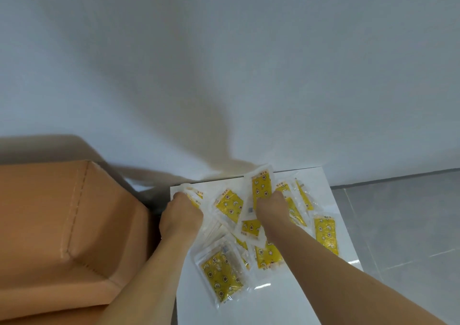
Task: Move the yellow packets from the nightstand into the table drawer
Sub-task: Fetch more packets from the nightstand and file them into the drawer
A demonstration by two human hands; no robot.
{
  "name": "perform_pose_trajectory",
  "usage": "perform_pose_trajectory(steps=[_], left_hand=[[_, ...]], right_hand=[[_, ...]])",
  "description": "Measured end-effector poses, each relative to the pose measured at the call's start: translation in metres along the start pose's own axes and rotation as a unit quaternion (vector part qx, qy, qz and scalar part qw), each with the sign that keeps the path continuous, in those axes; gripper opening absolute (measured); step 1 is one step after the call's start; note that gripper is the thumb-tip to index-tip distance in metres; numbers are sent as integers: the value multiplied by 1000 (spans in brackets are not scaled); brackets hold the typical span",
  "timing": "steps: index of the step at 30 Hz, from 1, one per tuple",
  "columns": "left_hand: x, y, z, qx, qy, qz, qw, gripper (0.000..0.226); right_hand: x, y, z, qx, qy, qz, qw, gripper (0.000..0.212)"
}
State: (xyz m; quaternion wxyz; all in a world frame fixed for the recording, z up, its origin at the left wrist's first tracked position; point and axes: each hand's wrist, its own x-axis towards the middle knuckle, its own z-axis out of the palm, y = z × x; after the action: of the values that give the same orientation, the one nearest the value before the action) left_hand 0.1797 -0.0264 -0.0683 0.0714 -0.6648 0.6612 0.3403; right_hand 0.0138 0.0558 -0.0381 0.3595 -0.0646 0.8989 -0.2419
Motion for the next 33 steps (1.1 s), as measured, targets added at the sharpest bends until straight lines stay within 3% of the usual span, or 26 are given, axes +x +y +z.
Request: perform_pose_trajectory(steps=[5, 8, 11, 15, 18, 21, 23, 25, 29, 33], left_hand=[[-41, 25, -36, -48, 34, 45, 997, 21], [-85, 58, -66, -138, 5, 47, 989, 22], [-153, 102, -105, -272, -34, 60, 960, 9], [-269, 147, -155, -400, -96, 113, 905, 14], [-366, 161, -178, -420, -86, 148, 891, 17], [-464, 175, -190, -424, -66, 190, 883, 38], [-518, 187, -194, -412, -70, 227, 879, 26], [-561, 198, -196, -423, -76, 252, 867, 17], [-617, 221, -188, -460, -117, 280, 835, 21], [-673, 235, -165, -419, -172, 295, 841, 25]], right_hand=[[-36, -6, -56, 100, -19, -32, 994, 18], [-70, -9, -105, 174, -37, -41, 983, 20], [-119, -6, -172, 268, -60, -47, 960, 21], [-199, 16, -281, 393, -69, -66, 915, 28], [-268, 43, -363, 501, -82, -64, 859, 31], [-333, 77, -431, 579, -117, -86, 802, 33], [-370, 104, -465, 609, -118, -106, 777, 30], [-401, 131, -496, 629, -98, -119, 762, 29], [-438, 186, -547, 660, -31, -132, 739, 38], [-477, 234, -573, 676, 31, -125, 726, 37]])
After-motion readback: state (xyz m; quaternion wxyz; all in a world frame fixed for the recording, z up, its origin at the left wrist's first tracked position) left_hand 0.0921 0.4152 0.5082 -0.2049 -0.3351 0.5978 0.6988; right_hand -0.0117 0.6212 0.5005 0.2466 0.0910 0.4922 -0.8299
